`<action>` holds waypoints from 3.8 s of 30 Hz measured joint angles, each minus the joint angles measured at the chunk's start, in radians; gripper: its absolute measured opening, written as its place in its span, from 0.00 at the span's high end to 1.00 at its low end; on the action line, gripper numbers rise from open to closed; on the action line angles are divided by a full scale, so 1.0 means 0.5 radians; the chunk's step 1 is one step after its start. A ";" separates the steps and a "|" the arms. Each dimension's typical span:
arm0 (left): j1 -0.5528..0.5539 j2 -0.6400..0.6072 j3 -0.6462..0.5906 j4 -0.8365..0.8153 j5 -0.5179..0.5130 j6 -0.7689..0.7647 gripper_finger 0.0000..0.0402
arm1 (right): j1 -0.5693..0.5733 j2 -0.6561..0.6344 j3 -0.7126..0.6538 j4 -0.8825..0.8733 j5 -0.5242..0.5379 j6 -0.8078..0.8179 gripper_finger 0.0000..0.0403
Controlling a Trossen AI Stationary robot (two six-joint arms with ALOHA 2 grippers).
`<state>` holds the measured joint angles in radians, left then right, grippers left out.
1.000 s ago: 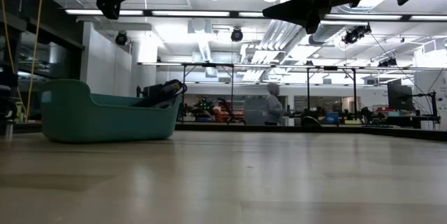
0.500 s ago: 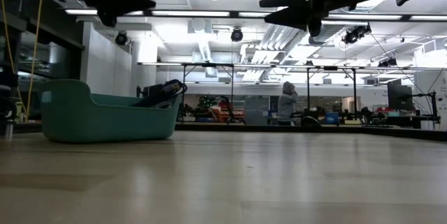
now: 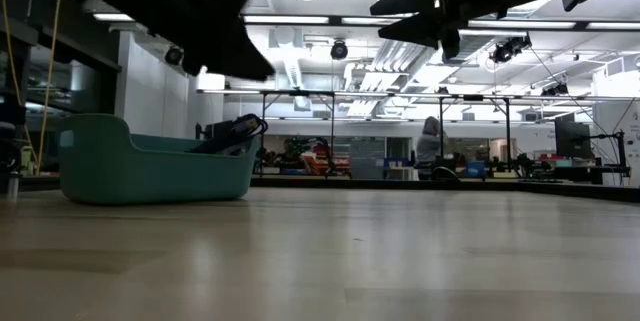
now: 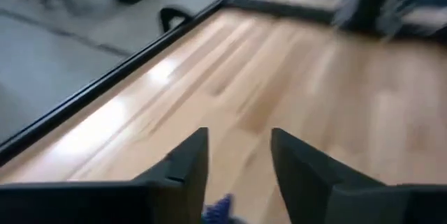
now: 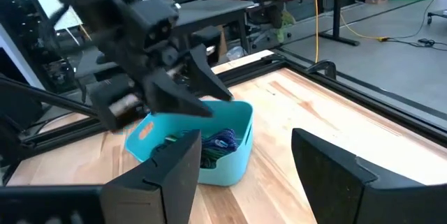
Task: Pick and place USB-C Cables
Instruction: Put the dark blue charger cable into the bin, then return to Home Position
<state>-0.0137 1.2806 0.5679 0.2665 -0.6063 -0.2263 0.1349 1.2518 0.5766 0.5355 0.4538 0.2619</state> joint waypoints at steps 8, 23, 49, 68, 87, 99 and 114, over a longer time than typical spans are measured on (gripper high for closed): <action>0.042 0.402 0.263 -0.200 -0.171 0.037 0.98 | 0.001 0.000 0.000 -0.033 -0.036 0.000 0.46; 0.097 0.456 0.327 -0.584 -0.194 -0.061 1.00 | 0.001 0.000 0.000 -0.033 -0.038 0.000 0.46; -0.220 -0.250 0.238 -1.038 -0.177 -0.032 1.00 | 0.001 0.000 0.000 -0.062 -0.039 0.001 0.46; -0.086 -1.200 -0.523 -0.139 0.351 0.413 1.00 | -0.035 -0.183 0.001 -0.444 -0.037 0.015 0.46; -0.091 -1.255 -0.523 -0.197 0.387 0.497 1.00 | -0.007 -0.297 0.002 -0.570 -0.048 -0.070 0.46; -0.091 -1.255 -0.523 -0.163 0.373 0.497 1.00 | -0.008 -0.296 0.002 -0.569 -0.087 -0.071 0.46; -0.091 -1.255 -0.523 -0.163 0.368 0.498 1.00 | -0.008 -0.296 0.002 -0.602 0.035 -0.034 0.70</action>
<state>-0.0595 0.6533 0.3061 0.1848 -0.4225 0.0225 0.1307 1.1038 0.5774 0.2347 0.4715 0.2451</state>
